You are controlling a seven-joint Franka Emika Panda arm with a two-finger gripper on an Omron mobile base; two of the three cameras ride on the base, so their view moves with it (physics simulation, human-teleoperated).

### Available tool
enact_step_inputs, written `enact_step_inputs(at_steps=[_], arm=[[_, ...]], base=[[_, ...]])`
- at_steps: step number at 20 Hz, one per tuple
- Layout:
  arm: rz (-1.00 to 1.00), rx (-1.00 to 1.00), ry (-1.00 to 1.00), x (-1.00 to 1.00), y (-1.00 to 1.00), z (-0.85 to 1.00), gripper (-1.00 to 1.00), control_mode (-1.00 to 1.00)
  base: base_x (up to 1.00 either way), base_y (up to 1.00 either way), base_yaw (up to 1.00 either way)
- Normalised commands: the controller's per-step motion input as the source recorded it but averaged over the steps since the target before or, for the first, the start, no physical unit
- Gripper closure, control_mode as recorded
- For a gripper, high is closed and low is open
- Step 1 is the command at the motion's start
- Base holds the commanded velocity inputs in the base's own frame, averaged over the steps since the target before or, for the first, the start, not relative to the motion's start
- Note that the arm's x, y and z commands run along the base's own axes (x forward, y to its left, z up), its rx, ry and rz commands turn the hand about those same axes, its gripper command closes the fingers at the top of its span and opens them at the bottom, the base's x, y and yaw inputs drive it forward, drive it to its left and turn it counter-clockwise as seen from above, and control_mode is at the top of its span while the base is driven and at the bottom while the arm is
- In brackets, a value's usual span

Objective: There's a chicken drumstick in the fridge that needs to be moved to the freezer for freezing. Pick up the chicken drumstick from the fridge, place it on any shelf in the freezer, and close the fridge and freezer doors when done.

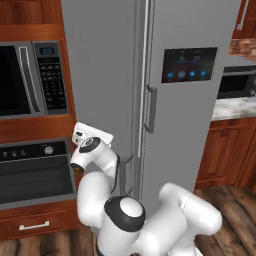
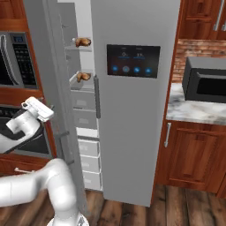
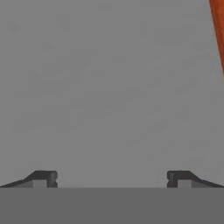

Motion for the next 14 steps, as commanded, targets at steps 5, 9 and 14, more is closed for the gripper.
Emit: enact_step_inputs(at_steps=[5, 9, 14], arm=[[-0.04, 0.08, -0.02, 0.52, -0.81, 0.0, -1.0, -1.0], [-0.04, 0.08, 0.0, 0.53, -0.79, 0.0, -1.0, -1.0], [-0.01, 0.11, -0.02, 0.6, -0.69, 0.01, -1.0, -1.0]], base=[[0.0, 0.0, 0.0], [0.0, 0.0, 0.0], [0.0, 0.0, 0.0]])
